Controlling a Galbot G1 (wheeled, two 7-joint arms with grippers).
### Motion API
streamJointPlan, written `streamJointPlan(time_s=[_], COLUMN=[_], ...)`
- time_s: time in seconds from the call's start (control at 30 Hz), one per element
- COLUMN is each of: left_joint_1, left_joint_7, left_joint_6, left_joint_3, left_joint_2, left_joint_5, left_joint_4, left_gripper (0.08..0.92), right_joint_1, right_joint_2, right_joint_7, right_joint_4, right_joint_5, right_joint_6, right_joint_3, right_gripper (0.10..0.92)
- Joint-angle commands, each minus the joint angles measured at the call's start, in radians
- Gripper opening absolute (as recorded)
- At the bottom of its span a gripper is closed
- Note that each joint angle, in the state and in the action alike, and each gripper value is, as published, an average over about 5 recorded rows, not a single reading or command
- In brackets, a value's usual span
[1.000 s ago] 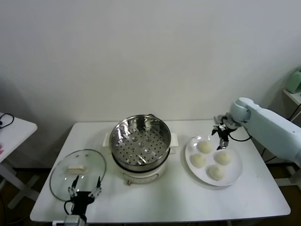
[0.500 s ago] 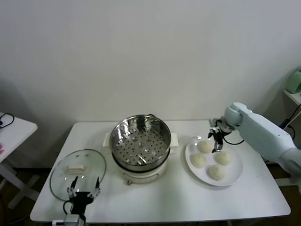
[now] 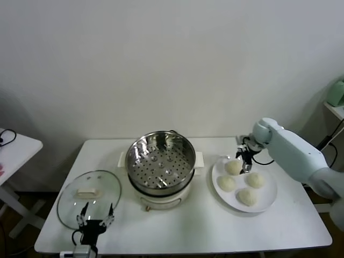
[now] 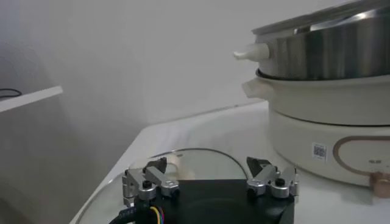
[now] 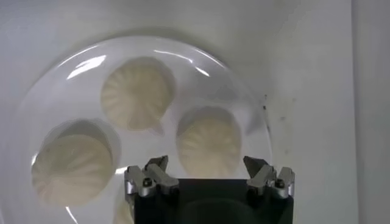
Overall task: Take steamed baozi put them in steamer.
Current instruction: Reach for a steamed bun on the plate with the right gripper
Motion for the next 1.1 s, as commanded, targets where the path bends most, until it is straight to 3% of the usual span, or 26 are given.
streamJointPlan(time_s=[0.03, 0.33, 0.77, 1.1], left_joint_1=[-0.001, -0.006, -0.015, -0.016], left_joint_7=[0.000, 0.000, 0.000, -0.004], left_joint_6=[-0.001, -0.003, -0.003, -0.004], left_joint_3=[-0.001, -0.002, -0.001, -0.002], left_joint_2=[0.000, 0.001, 0.003, 0.002], left_joint_5=[0.001, 0.003, 0.003, 0.006], left_joint_4=[0.002, 0.010, 0.020, 0.025], left_gripper=[0.823, 0.823, 0.823, 0.823], right_joint_1=[-0.004, 0.005, 0.008, 0.045], right_joint_2=[0.015, 0.049, 0.058, 0.035], right_joint_7=[-0.002, 0.004, 0.001, -0.003], right_joint_4=[-0.022, -0.060, -0.070, -0.039], right_joint_5=[-0.008, -0.029, -0.040, -0.021], right_joint_6=[0.002, 0.009, 0.007, 0.015], right_joint_3=[-0.002, -0.002, -0.017, -0.053], right_gripper=[0.823, 0.815, 0.672, 0.645])
